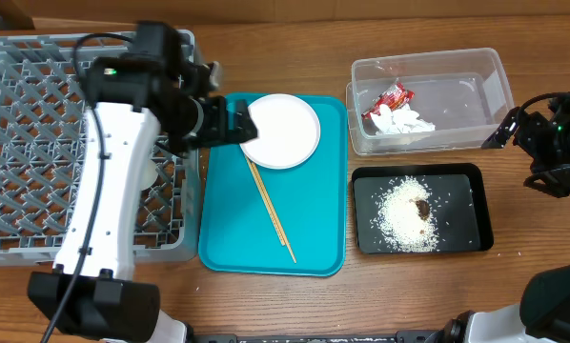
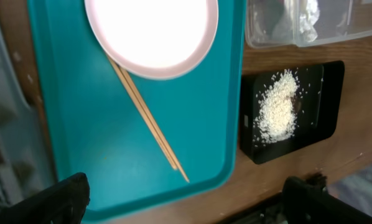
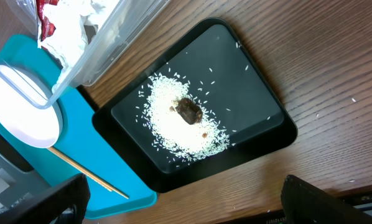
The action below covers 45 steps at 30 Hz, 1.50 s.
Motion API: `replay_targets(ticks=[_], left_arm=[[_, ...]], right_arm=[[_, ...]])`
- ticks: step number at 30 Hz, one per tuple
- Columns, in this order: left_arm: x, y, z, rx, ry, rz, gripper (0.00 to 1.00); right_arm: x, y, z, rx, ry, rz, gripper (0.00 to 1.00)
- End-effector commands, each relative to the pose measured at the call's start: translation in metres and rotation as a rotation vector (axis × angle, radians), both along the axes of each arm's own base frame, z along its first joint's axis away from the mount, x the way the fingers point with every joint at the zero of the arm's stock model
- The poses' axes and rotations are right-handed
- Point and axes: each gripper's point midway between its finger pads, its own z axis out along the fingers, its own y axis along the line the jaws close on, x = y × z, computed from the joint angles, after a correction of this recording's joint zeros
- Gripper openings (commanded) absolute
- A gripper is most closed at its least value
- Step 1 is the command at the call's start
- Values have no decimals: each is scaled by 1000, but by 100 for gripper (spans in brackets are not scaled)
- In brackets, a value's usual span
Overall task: Sort waste into correct bins and load items into the dishwasher
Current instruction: 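Reach the left gripper down to the wooden chopsticks on the tray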
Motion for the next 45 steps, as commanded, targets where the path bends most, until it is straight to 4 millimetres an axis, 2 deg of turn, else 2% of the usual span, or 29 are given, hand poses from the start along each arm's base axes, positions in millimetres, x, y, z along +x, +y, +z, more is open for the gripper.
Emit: replay_targets(ticks=[1, 6, 11, 18, 21, 22, 28, 37, 45], left_arm=[[-9, -1, -14, 148, 89, 203, 100], [-32, -22, -41, 308, 135, 260, 100], [-52, -29, -85, 390, 197, 332, 100], [-72, -13, -146, 432, 287, 384, 100], [-73, -10, -166, 437, 268, 329, 100], [-71, -12, -177, 428, 237, 261, 100], [-76, -7, -199, 444, 239, 245, 100], [-72, 0, -217, 483, 220, 251, 100], [-82, 4, -242, 537, 296, 234, 100]], right_arm=[[-2, 0, 9, -22, -30, 11, 100], [-2, 0, 9, -21, -27, 11, 100], [-2, 0, 9, -21, -27, 11, 100], [-2, 0, 9, -21, -27, 11, 100], [-2, 1, 9, -20, -27, 10, 100], [-2, 1, 9, -20, -27, 10, 100], [-4, 1, 8, -18, -21, 11, 100], [-4, 1, 8, -18, -21, 11, 100], [-4, 1, 8, -19, -22, 11, 100]])
